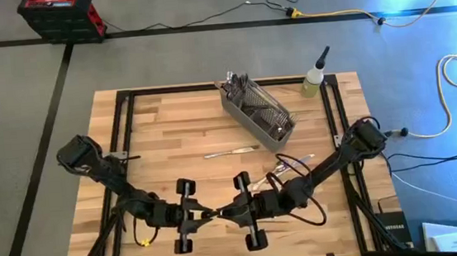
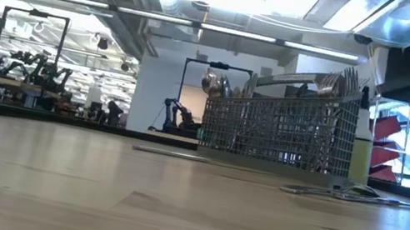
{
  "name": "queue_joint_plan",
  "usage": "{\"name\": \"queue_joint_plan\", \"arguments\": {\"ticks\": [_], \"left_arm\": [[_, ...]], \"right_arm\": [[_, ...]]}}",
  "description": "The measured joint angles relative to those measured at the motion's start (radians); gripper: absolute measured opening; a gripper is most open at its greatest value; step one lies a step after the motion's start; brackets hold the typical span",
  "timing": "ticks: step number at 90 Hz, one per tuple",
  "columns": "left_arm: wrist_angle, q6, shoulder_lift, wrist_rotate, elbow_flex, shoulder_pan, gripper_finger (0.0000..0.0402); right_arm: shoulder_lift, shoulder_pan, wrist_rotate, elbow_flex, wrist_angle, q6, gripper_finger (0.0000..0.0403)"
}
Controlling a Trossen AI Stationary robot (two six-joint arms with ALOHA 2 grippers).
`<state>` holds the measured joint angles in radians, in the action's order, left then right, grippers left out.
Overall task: Sort silverware
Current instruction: Put the silver knife into the gray silverware organizer
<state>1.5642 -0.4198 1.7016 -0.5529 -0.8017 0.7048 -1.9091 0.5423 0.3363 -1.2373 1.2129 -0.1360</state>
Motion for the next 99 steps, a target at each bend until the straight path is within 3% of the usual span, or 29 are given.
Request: {"name": "queue_joint_plan", "arguments": {"ticks": [13,43,99], "left_arm": [[0.000,0.000,0.000,0.000,0.000,0.000,0.0063],[0.007,-0.002,0.000,0.006,0.000,-0.002,0.0063],[0.004,0.001,0.000,-0.003,0.000,-0.001,0.0063]], "right_arm": [[0.000,0.000,-0.001,0.000,-0.004,0.000,0.0022],[-0.004,0.000,-0.029,0.001,-0.042,0.005,0.0104],[-0.003,-0.010,-0.033,-0.046,-0.093,-0.027,0.0091]]}}
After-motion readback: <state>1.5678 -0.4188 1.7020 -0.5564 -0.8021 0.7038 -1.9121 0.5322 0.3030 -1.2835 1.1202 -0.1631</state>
